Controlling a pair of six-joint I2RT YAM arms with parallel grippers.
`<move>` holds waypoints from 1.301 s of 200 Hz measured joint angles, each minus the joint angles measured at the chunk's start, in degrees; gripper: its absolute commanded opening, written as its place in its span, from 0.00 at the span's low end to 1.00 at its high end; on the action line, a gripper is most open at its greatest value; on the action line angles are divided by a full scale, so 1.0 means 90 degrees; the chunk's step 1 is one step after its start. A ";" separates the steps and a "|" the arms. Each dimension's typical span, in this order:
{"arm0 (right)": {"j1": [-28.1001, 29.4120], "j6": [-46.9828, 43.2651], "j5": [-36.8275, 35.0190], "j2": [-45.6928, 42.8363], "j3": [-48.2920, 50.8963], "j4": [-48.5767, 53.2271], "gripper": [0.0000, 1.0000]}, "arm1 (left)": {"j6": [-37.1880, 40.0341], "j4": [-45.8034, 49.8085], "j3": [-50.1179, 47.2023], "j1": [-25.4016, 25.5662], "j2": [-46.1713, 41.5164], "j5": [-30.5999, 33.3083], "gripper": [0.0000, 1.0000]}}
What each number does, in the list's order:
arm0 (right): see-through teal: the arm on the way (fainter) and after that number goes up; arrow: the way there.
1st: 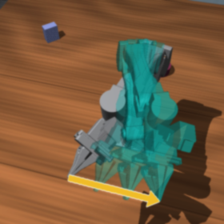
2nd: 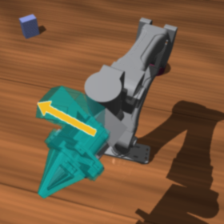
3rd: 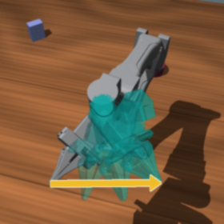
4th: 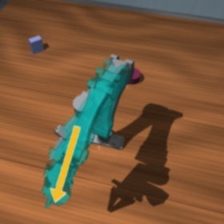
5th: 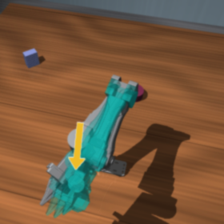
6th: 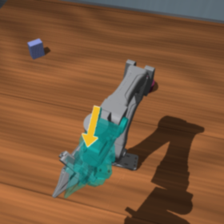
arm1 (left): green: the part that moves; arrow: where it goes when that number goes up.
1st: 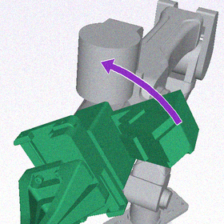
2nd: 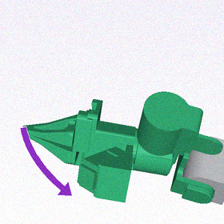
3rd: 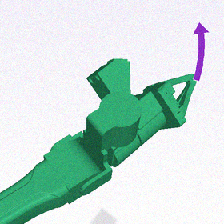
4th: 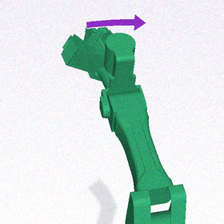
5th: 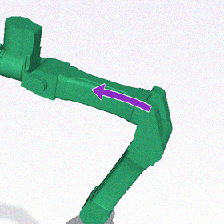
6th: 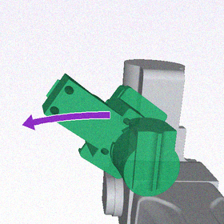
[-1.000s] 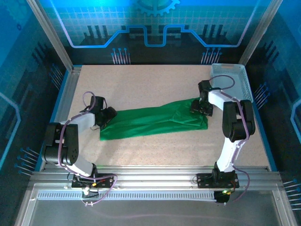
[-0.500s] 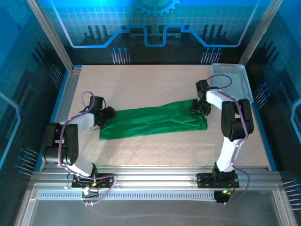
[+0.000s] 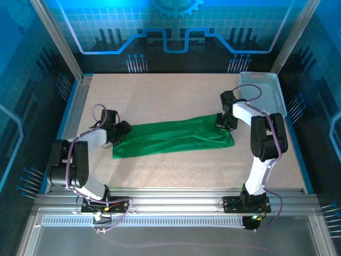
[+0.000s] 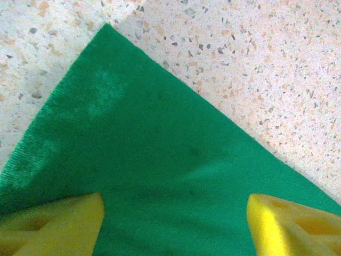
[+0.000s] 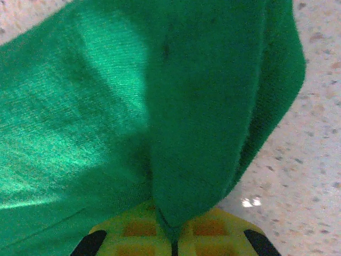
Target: Fold the inside-out t-shirt
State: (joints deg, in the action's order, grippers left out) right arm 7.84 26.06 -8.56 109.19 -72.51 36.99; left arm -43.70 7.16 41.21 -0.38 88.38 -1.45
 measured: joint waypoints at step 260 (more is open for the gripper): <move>0.0801 -0.1083 -0.3769 -0.0741 -0.2285 0.2545 0.00 | -0.0053 0.1367 0.0673 0.2982 0.0202 0.0967 0.54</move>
State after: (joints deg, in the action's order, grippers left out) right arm 15.05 16.32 -42.48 102.52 -93.08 59.90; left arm -44.18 19.46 47.27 26.46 90.19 7.25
